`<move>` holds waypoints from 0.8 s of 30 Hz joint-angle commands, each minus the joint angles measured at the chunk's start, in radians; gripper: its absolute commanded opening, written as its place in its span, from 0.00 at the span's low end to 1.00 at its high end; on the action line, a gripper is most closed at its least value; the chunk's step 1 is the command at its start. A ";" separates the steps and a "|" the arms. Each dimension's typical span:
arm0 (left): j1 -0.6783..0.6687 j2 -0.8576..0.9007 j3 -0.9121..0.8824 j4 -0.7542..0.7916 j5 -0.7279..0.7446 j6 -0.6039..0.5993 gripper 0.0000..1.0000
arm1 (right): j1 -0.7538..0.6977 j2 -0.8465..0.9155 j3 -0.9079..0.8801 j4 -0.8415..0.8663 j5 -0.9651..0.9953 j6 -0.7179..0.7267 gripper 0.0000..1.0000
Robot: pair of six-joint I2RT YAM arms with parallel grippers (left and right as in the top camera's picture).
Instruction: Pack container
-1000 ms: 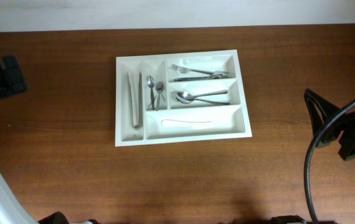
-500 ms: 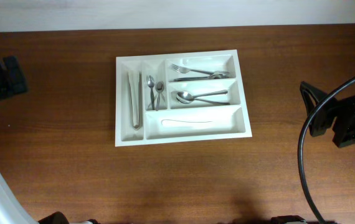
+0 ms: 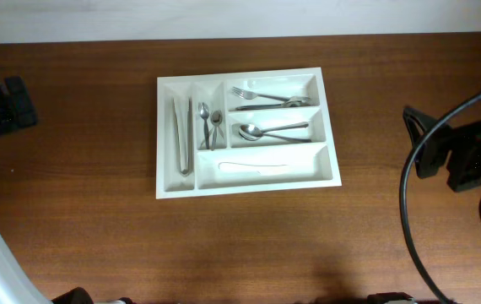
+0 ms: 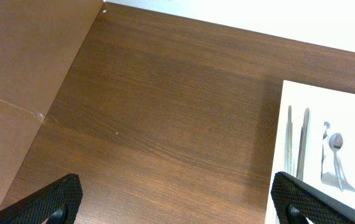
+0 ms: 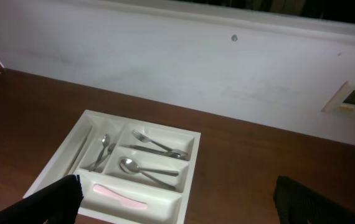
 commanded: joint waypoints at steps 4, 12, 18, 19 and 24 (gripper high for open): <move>0.005 -0.008 0.001 -0.001 0.014 -0.009 0.99 | 0.006 -0.061 -0.066 0.018 0.068 -0.010 0.98; 0.005 -0.008 0.001 -0.001 0.014 -0.009 0.99 | 0.006 -0.378 -0.529 0.246 0.106 -0.014 0.99; 0.005 -0.008 0.001 -0.001 0.014 -0.009 0.99 | 0.006 -0.702 -1.133 0.603 0.105 -0.014 0.99; 0.005 -0.008 0.001 -0.001 0.014 -0.009 0.99 | 0.006 -0.745 -1.216 0.649 0.105 -0.010 0.99; 0.005 -0.008 0.001 -0.001 0.014 -0.009 0.99 | 0.006 -0.943 -1.619 0.830 0.102 0.016 0.99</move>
